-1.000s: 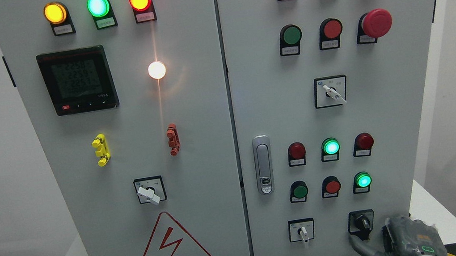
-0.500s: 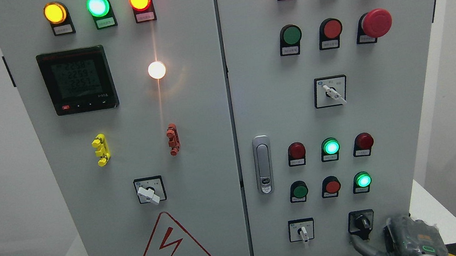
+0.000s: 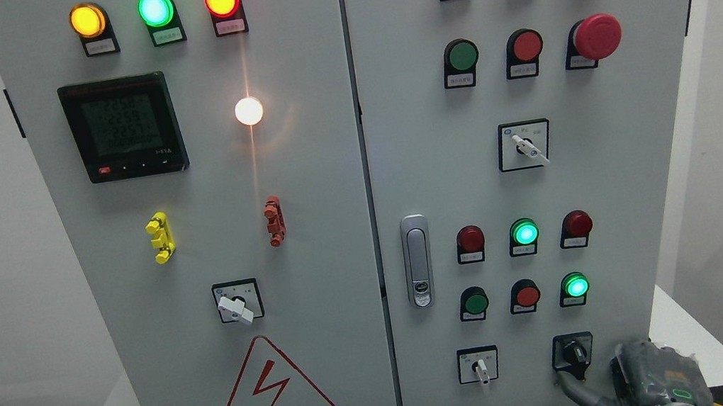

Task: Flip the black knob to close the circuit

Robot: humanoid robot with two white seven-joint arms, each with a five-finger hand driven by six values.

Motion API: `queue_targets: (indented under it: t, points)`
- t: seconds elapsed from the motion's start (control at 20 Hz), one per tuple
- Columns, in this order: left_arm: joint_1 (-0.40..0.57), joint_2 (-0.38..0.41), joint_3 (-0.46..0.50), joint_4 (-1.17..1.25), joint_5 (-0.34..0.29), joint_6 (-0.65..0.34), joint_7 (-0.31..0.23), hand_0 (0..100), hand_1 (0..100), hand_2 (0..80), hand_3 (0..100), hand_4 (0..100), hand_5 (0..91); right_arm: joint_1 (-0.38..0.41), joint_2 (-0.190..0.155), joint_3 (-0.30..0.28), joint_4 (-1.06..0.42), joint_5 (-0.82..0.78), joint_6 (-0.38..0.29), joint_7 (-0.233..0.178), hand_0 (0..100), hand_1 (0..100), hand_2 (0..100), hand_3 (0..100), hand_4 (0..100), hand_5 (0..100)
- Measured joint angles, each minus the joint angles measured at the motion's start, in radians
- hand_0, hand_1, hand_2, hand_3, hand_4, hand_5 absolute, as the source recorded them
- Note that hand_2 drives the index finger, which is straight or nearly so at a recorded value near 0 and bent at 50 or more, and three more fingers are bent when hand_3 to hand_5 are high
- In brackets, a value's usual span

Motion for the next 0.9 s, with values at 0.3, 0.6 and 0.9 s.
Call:
queue_targets:
  t: [0.3,0.6,0.9]
  points:
    - [0.0,0.0,0.0,0.0,0.0,0.0,0.0,12,56,0.0,0,0,0.0,0.0,-0.001,-0.002,0.001,-0.001,0.0,-0.001,0,5,89,100,95,96]
    - [0.0,0.0,0.0,0.0,0.0,0.0,0.0,12,56,0.0,0,0,0.0,-0.001,-0.002,-0.006,0.001,-0.002,-0.001,-0.001,0,5,89,100,95,96]
    - [0.0,0.0,0.0,0.0,0.0,0.0,0.0,12,56,0.0,0,0,0.0,-0.001,-0.003,-0.018,0.0,-0.006,-0.005,-0.001,0,5,89,100,95,96]
